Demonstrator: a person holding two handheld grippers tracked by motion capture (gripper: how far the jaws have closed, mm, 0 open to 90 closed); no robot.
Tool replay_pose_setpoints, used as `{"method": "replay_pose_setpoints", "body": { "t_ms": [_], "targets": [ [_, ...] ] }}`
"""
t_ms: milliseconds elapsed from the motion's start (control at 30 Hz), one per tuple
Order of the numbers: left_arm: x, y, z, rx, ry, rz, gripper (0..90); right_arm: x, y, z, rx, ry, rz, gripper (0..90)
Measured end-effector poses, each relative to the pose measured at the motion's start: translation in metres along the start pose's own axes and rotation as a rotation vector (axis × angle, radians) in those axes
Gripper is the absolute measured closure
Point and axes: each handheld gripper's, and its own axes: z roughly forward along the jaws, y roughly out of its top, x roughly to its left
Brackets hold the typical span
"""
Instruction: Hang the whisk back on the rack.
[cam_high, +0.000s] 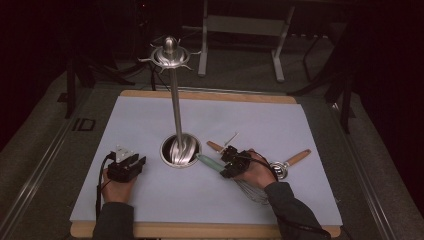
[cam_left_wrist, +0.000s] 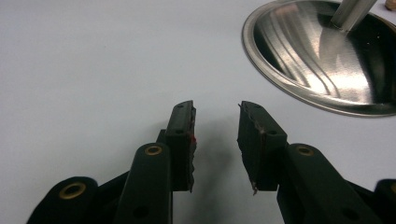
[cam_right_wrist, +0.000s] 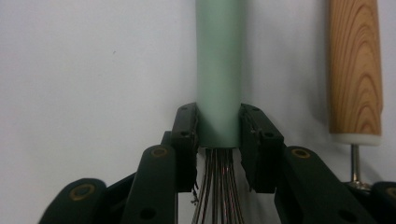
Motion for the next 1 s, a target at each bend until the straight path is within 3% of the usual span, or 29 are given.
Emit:
{"method": "replay_pose_setpoints", "body": {
  "t_ms": [67,167,300,467,567,833,1000],
  "targets": [
    [0.000,0.000,0.000,0.000,0.001,0.000,66.4,-0.001,-0.001,0.000,0.001,0.008,0.001,68.6],
    [0.000,0.000,0.000,0.000,0.000,0.000,66.1,-0.001,0.003,0.000,0.039,0.041,-0.017,60.3],
    [0.000,0.000,0.000,0.001,-0.001,0.000,65.9,-0.008,0.008,0.001,0.074,0.073,0.013,57.3],
    [0.000,0.000,0.000,0.005,0.001,-0.001,65.3,-0.011,0.011,0.003,0.111,0.112,0.020,64.2],
    [0.000,0.000,0.001,0.006,0.001,-0.001,65.2,-0.007,0.013,0.004,0.122,0.074,0.007,68.9],
    [0.000,0.000,0.001,0.005,0.002,-0.001,65.2,-0.003,0.010,-0.001,0.086,0.062,0.010,69.3],
    [0.000,0.000,0.000,-0.002,-0.002,0.000,65.2,0.000,0.009,-0.012,0.024,0.056,0.008,69.3]
  ]
}}
